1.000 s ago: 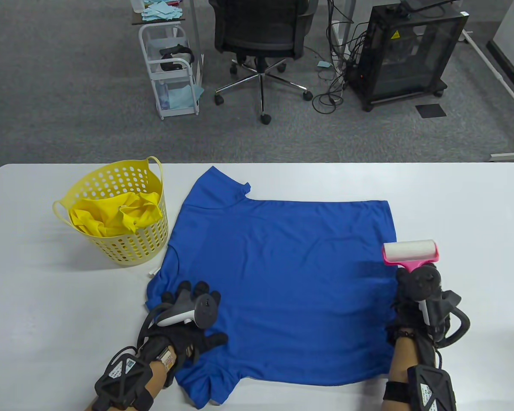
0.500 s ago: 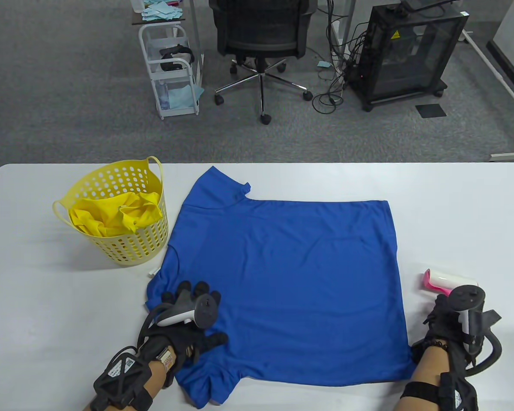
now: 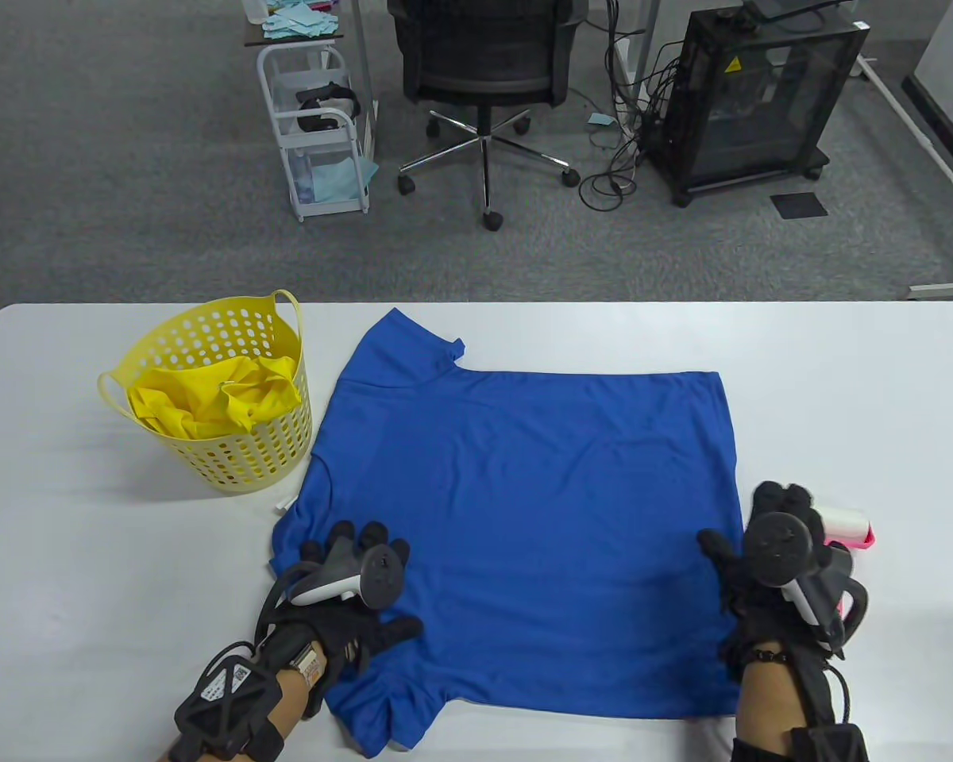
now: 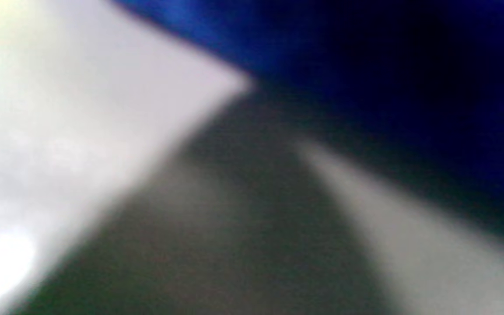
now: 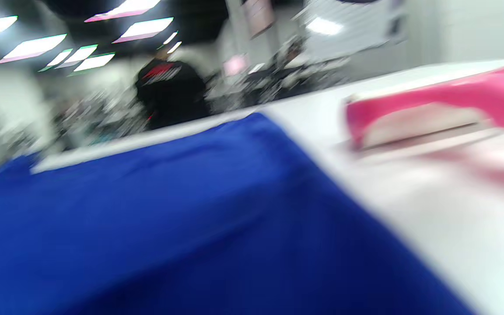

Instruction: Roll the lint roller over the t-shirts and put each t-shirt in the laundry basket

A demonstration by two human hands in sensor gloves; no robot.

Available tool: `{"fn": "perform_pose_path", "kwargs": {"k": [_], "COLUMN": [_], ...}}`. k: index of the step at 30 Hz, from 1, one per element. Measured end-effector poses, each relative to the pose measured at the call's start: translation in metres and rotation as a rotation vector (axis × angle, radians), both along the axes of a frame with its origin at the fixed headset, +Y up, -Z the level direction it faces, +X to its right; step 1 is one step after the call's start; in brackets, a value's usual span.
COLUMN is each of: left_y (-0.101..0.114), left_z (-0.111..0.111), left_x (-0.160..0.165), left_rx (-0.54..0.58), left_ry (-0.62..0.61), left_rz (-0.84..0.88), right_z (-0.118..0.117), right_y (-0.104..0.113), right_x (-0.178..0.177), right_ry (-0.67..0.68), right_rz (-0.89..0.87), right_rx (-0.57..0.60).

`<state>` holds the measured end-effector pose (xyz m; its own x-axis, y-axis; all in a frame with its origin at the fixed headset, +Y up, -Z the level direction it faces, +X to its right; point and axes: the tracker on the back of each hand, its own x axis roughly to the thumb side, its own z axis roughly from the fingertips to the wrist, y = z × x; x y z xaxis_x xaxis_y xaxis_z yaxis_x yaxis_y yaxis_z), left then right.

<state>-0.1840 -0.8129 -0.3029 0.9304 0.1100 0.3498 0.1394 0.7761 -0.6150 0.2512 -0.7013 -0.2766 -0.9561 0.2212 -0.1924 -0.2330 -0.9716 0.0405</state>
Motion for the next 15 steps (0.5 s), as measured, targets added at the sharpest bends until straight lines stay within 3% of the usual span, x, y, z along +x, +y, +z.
{"fn": "perform_pose_path", "kwargs": {"k": [2,4,5,7,10,12,15], "left_y": [0.010,0.025,0.034,0.045,0.050,0.047,0.031], "left_z": [0.000,0.001,0.002,0.004,0.008,0.009,0.004], "left_x": [-0.001,-0.006,-0.011,-0.021,-0.037,-0.042,-0.040], "left_rx": [0.104,0.214,0.240,0.194,0.069,0.082,0.115], "left_ry": [-0.014,-0.036,-0.040,-0.051,-0.040,-0.030,-0.022], "left_rz": [0.008,0.010,0.026,0.088,0.096,0.049,-0.105], "right_z": [-0.001,-0.005,-0.007,-0.006,-0.007,-0.009,-0.016], "right_y": [-0.010,-0.020,-0.028,-0.032,-0.035,-0.043,-0.074], "right_x": [-0.027,-0.044,-0.050,-0.053,-0.052,-0.052,-0.053], "right_ry": [0.124,0.205,0.236,0.244,0.188,0.193,0.211], "right_rz": [0.071,0.064,0.011,0.012,0.193,0.175,0.141], "right_rx": [-0.265,-0.267,-0.325,-0.390,-0.392,-0.431,-0.562]}}
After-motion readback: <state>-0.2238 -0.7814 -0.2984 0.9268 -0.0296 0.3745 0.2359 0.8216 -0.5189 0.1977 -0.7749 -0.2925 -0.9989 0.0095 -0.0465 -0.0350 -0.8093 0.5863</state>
